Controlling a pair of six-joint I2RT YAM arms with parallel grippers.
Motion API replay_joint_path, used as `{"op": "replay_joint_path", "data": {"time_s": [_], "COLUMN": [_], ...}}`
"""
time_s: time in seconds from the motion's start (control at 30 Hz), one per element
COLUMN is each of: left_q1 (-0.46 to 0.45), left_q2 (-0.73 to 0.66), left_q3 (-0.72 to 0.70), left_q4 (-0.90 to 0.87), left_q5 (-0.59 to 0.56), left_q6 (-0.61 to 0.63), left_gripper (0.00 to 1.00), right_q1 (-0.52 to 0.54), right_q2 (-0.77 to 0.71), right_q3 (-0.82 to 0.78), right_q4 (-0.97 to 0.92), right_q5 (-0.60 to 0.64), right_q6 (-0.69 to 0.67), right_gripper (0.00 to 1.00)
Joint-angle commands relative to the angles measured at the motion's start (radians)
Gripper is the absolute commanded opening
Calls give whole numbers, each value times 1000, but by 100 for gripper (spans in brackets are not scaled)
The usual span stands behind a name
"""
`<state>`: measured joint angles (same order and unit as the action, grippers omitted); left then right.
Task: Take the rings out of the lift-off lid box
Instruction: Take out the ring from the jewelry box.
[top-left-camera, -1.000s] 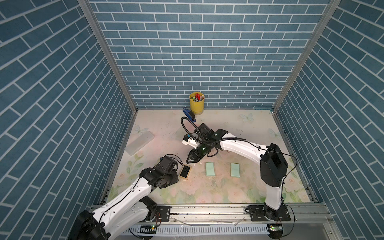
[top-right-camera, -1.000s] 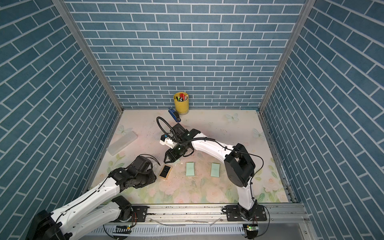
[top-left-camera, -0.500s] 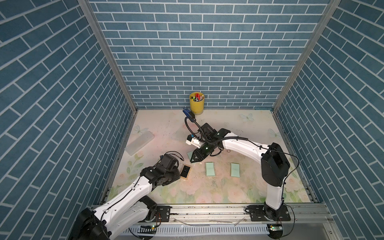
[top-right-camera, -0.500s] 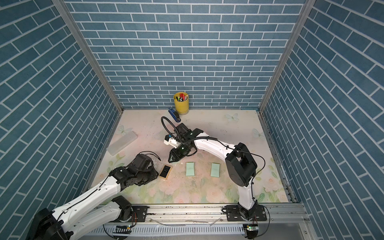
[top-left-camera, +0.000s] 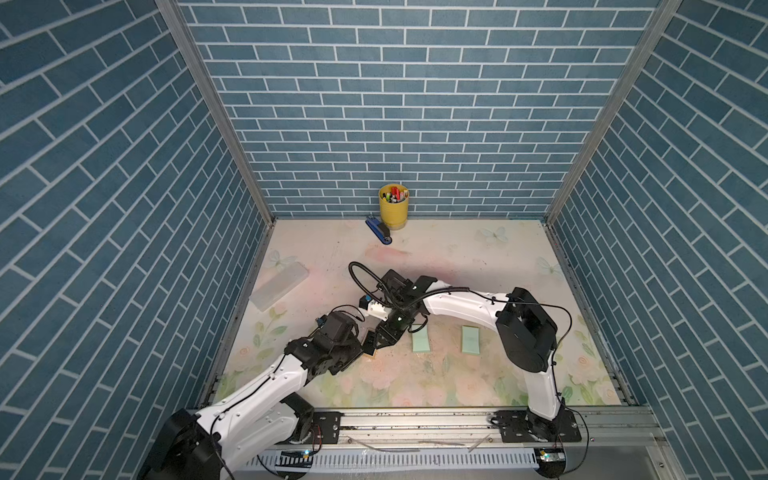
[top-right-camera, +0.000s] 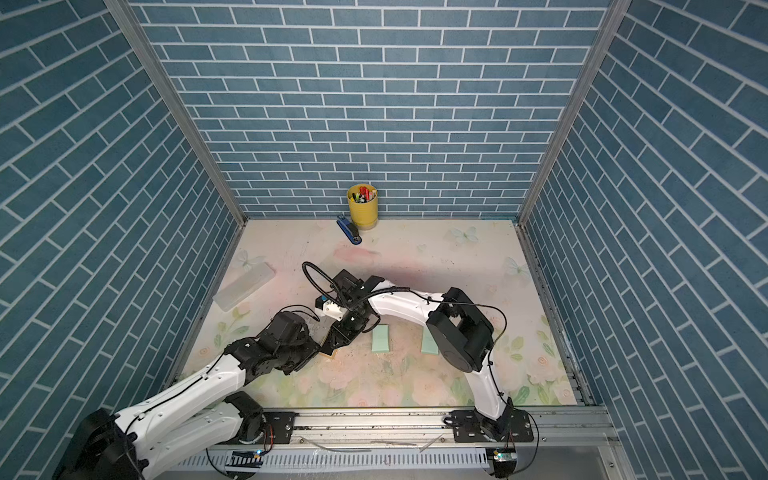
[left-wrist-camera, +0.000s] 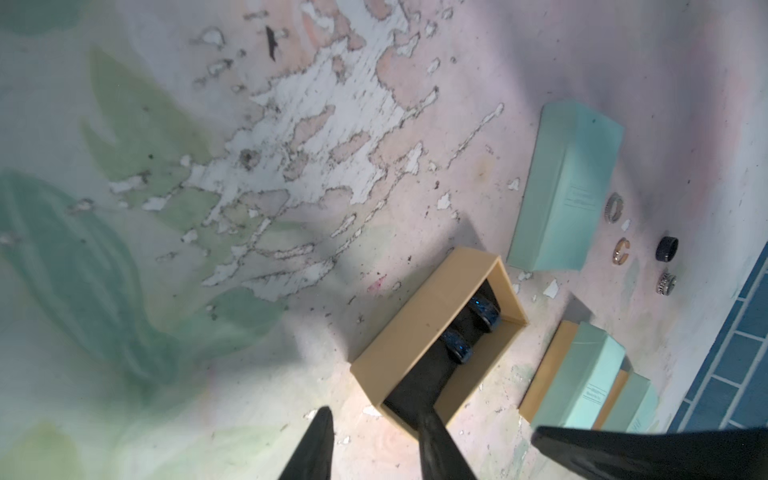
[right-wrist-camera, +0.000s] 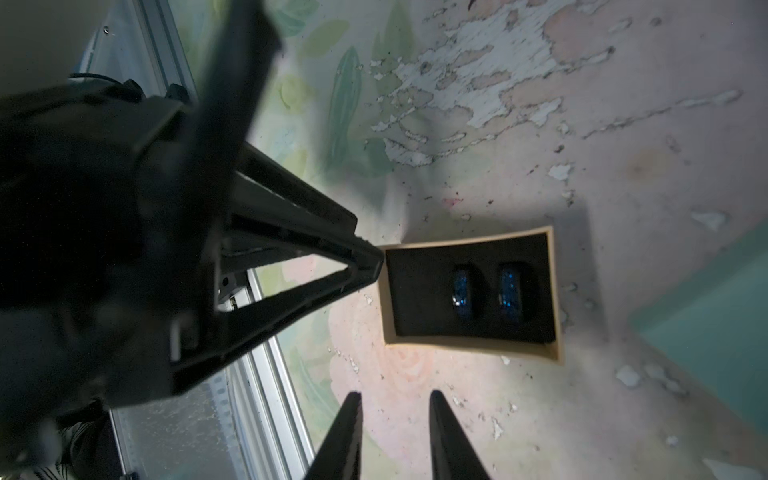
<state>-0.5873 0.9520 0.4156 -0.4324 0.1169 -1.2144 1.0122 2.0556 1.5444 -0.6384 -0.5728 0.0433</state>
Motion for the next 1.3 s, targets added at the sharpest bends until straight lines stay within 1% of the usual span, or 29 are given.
{"op": "replay_joint_path", "data": {"time_s": [0.0, 0.2, 0.43, 0.5, 0.63, 0.8, 1.0, 1.07, 1.1, 1.13, 1.17, 1.27], "left_q1": [4, 6, 6, 7, 7, 7, 7, 7, 7, 6, 6, 7], "left_q2": [4, 11, 28, 31, 42, 48, 48, 49, 49, 50, 51, 60], "left_q3": [-12, -26, -37, -38, -37, -39, -44, -46, -48, -49, -49, -50], "left_q4": [19, 28, 55, 60, 70, 80, 82, 85, 86, 87, 88, 89], "left_q5": [-7, -18, -28, -30, -29, -31, -33, -35, -36, -39, -44, -57], "left_q6": [-14, -19, -20, -21, -20, -20, -22, -22, -22, -21, -19, -13], "left_gripper": [37, 37, 37, 37, 37, 37, 37, 36, 35, 34, 34, 32], "right_q1": [6, 20, 40, 42, 48, 61, 77, 80, 81, 81, 81, 81], "right_q2": [44, 92, 130, 168, 179, 194, 215, 219, 219, 219, 218, 205], "right_q3": [58, 118, 178, 195, 198, 209, 230, 235, 236, 239, 240, 237], "right_q4": [-5, -17, -53, -68, -74, -96, -119, -121, -121, -122, -121, -112], "right_q5": [22, 46, 105, 111, 131, 197, 243, 258, 261, 264, 269, 279], "right_q6": [-83, -103, -135, -142, -150, -175, -193, -191, -188, -184, -179, -165], "right_gripper": [29, 29, 29, 29, 29, 29, 29, 27, 23, 14, 1, 0]}}
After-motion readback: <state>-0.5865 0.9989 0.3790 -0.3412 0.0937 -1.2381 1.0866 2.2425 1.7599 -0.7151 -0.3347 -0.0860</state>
